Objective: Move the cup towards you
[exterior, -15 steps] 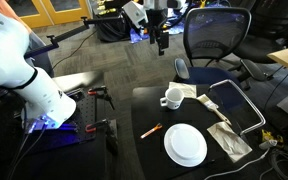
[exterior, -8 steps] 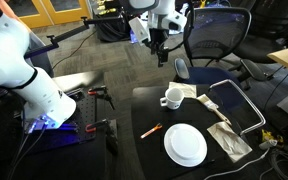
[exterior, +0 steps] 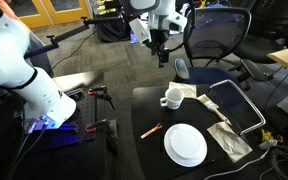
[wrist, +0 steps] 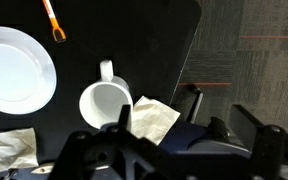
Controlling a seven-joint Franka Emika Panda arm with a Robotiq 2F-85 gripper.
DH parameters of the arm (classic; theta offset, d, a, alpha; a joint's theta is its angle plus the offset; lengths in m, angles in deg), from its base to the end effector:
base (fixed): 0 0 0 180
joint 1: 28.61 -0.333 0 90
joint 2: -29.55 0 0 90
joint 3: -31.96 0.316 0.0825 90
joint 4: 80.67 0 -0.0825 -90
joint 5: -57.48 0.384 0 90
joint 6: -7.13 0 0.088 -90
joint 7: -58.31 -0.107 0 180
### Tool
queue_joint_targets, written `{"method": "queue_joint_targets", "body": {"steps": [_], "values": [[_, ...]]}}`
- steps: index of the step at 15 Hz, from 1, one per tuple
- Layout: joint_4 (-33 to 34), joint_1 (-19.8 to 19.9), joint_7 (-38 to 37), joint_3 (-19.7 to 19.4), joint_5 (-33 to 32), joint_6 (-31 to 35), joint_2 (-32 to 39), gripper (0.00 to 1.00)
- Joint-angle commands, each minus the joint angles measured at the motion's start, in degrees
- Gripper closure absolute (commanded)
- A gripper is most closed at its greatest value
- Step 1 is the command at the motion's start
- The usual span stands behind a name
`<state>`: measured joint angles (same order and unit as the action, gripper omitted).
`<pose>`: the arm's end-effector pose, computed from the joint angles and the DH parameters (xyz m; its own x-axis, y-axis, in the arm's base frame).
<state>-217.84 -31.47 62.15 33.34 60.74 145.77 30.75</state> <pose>0.4930 0.0368 0.3084 0.9952 0.0981 0.0064 0.0983 -0.9944 -0.0379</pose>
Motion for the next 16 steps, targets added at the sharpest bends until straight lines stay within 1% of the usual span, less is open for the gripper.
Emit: {"method": "queue_joint_targets", "body": {"steps": [1, 6, 9, 12, 16], "values": [[1.2, 0.9, -0.1, -0.3, -3.0, 5.3, 3.5, 0.00], [2.1, 2.2, 2.3, -0.8, -3.1, 14.9, 10.5, 0.00], [3.2, 3.5, 3.5, -0.6, -1.5, 18.7, 15.0, 0.00], [5.2, 4.8, 3.5, 0.0, -0.9, 19.5, 19.0, 0.00], [8.4, 6.3, 4.0, 1.3, -0.1, 18.7, 23.0, 0.00]]}}
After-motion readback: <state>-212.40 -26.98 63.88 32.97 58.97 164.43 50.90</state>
